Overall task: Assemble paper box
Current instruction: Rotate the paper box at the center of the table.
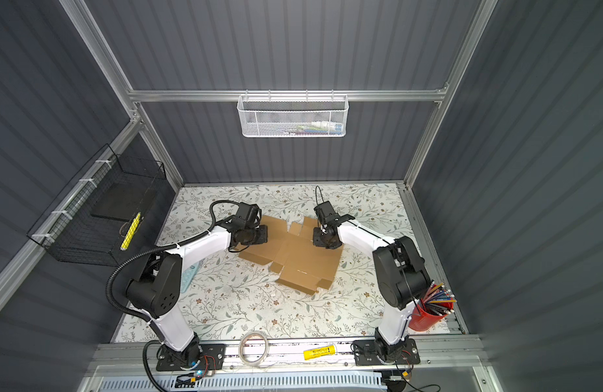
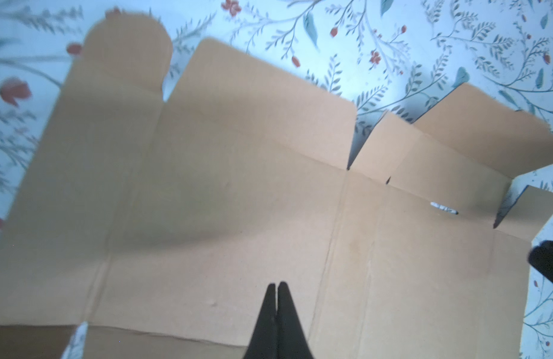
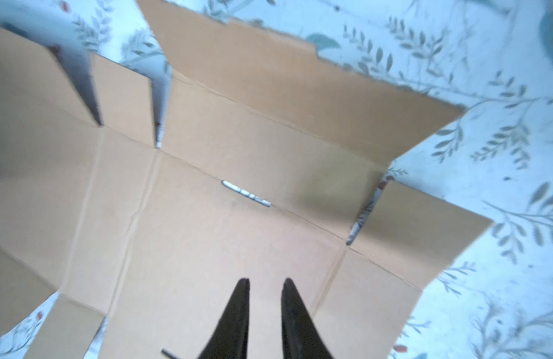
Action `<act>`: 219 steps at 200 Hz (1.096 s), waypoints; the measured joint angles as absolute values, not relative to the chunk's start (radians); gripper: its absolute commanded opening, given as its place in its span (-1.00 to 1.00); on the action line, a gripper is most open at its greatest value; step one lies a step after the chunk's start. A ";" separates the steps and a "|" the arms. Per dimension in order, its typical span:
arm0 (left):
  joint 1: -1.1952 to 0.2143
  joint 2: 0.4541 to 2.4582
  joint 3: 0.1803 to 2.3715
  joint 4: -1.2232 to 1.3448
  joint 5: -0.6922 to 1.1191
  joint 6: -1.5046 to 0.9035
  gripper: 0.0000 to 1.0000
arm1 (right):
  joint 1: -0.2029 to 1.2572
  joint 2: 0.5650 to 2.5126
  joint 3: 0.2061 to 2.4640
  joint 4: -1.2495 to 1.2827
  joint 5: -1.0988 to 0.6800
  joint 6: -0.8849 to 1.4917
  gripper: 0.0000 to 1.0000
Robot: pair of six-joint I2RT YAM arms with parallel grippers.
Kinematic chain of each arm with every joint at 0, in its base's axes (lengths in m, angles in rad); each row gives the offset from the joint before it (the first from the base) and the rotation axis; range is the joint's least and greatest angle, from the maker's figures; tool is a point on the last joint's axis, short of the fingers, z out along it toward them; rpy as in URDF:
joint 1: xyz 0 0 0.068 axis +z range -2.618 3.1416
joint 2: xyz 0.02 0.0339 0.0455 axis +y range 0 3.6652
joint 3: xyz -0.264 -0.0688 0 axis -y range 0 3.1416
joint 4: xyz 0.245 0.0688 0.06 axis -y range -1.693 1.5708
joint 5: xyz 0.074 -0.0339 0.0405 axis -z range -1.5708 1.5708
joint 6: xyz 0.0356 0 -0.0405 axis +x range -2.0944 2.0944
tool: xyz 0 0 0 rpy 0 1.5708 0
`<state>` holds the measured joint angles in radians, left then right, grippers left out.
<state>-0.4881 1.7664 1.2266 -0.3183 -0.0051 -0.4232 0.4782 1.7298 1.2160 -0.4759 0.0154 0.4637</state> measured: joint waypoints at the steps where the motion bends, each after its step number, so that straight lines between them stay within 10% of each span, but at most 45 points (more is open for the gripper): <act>1: -0.488 1.767 1.229 -0.319 -0.006 -0.422 -1.00 | 0.479 1.726 1.215 -0.476 0.015 0.464 -0.50; 80: -0.398 1.903 1.342 -0.338 -0.022 -0.385 -1.00 | 0.637 1.467 1.000 -0.504 0.046 0.604 -0.87; 219: -0.342 1.999 1.294 -0.268 0.013 -0.386 -1.00 | 0.691 1.689 0.920 -0.362 -0.028 0.754 -0.91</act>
<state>-0.3416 1.9991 1.2942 -0.2676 0.0128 -0.3859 0.6907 1.6894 0.9195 -0.3618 -0.0284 0.7544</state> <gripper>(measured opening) 0.046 0.049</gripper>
